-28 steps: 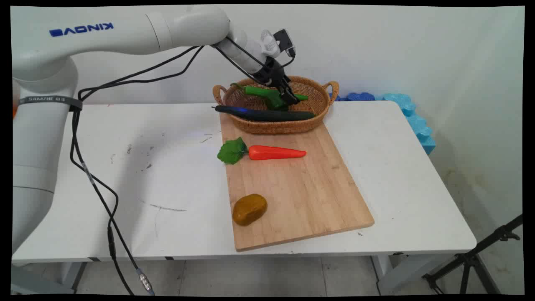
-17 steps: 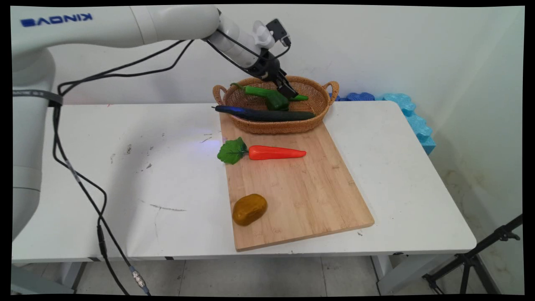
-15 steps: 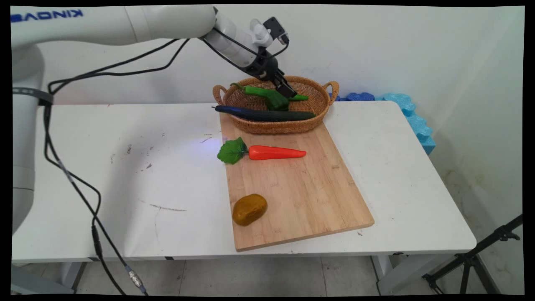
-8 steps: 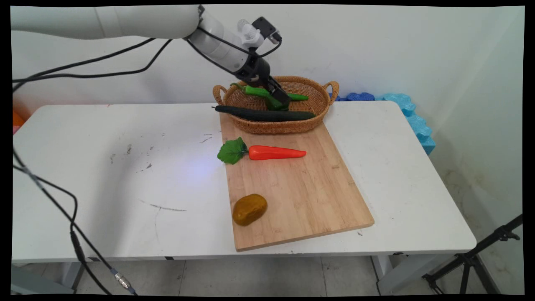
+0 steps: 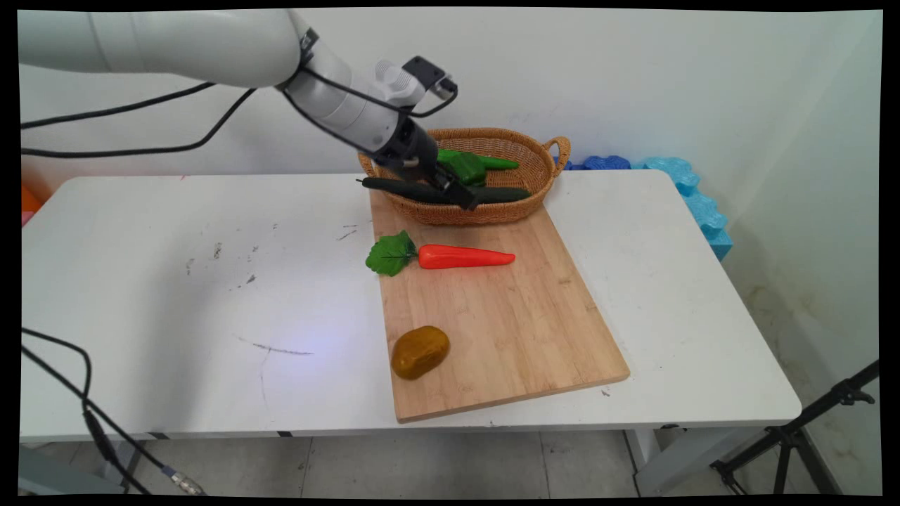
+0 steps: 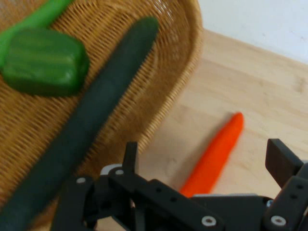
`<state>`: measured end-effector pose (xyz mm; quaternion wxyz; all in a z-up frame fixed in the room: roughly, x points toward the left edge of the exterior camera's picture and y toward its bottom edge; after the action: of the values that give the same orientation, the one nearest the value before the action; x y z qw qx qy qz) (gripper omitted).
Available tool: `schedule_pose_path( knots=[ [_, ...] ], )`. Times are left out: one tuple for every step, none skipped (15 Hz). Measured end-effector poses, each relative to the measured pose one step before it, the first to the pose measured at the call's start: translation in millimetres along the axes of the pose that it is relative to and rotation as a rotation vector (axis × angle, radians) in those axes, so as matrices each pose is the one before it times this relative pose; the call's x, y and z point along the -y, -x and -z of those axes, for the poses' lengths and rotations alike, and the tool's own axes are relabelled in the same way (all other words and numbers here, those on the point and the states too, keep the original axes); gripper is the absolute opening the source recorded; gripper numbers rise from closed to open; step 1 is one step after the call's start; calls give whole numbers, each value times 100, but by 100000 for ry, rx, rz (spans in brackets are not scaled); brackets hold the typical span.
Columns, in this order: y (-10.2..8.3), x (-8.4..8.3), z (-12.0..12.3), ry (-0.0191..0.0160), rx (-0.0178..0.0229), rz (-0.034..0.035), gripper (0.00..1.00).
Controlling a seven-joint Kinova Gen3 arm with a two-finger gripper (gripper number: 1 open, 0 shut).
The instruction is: Pick up the potato from the cutting board
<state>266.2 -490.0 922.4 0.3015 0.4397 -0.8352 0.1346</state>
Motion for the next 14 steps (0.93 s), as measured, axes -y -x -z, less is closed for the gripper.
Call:
schedule_pose_path(
  knots=[
    [733, -743, 321, 921, 1330, 1774, 100],
    [587, -602, 240, 759, 1047, 1433, 100],
    [803, -776, 274, 1009, 1470, 1801, 100],
    [599, -559, 178, 779, 1087, 1276, 100],
    [607, -532, 133, 831, 1173, 1200, 100],
    [389, -343, 87, 513, 734, 694, 100],
    [611, -479, 120, 780, 1140, 1000, 100],
    [691, -527, 82, 894, 1331, 1003, 100],
    [680, -506, 45, 870, 1321, 817, 100],
    [613, -429, -4, 814, 1191, 376, 100],
    [700, -444, -26, 893, 1317, 374, 100],
    [706, -409, -49, 835, 1291, 319, 100],
    [585, -327, -85, 673, 1062, 164, 100],
    [650, -335, -119, 679, 1163, 78, 100]
  ],
)
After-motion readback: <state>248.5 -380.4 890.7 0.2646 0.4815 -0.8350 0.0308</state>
